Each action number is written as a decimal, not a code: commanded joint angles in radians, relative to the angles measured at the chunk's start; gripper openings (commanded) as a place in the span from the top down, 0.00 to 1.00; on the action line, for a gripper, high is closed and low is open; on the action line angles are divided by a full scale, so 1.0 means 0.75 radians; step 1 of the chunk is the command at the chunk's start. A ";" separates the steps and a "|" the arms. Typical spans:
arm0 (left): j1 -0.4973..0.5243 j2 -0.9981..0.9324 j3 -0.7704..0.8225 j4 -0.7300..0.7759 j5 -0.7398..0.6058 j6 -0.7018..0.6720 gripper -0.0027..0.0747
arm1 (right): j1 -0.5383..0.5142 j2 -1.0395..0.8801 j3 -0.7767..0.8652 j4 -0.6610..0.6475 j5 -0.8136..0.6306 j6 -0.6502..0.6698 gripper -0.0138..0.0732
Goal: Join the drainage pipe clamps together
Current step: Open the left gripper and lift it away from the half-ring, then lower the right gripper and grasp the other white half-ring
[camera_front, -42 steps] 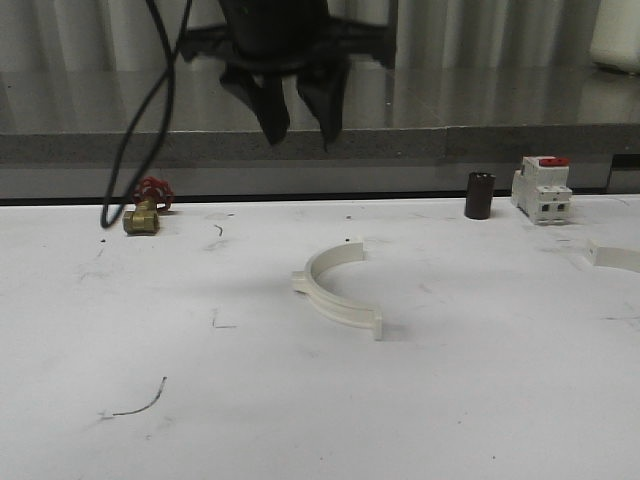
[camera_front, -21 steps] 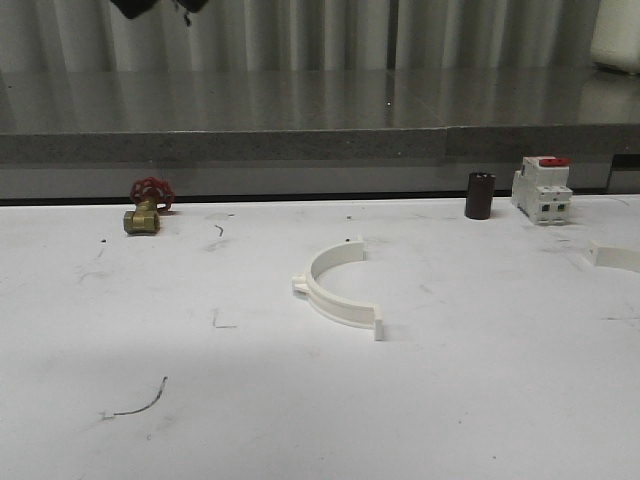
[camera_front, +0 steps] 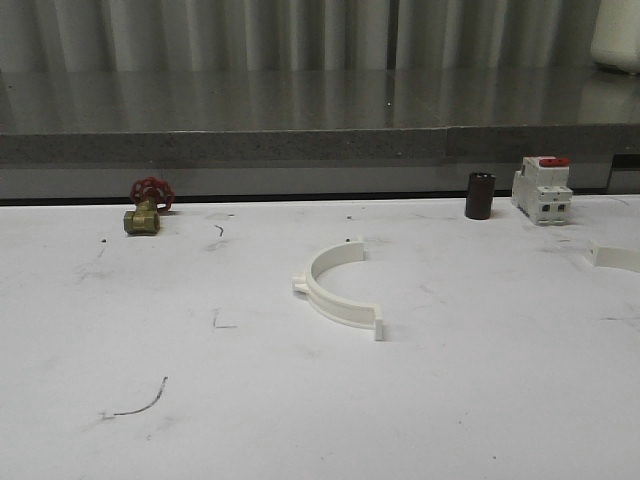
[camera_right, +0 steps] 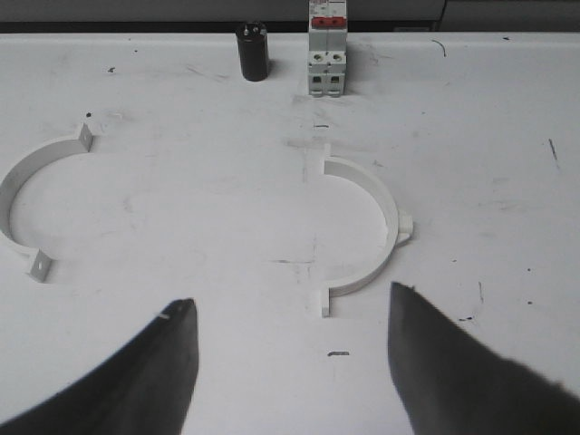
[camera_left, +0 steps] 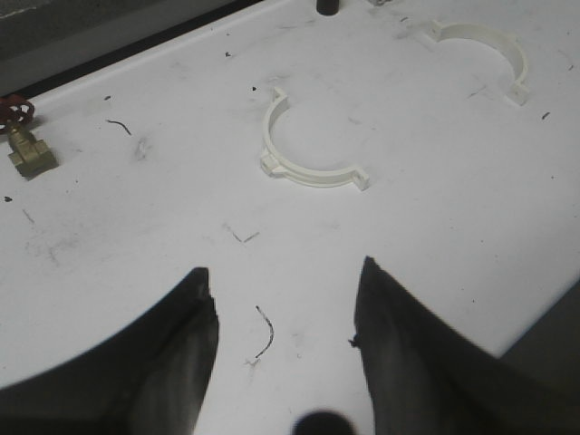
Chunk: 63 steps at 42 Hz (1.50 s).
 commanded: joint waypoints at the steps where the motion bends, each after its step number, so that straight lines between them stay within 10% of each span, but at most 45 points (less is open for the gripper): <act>1: 0.002 -0.116 0.037 -0.011 -0.092 -0.031 0.52 | -0.007 0.000 -0.047 -0.010 -0.084 -0.005 0.29; 34: 0.002 -0.250 0.091 0.008 0.023 -0.031 0.52 | -0.007 0.021 -0.058 -0.075 0.025 -0.006 0.17; 63: 0.002 -0.250 0.091 0.008 0.021 -0.031 0.52 | -0.193 0.758 -0.607 -0.120 0.553 -0.044 0.16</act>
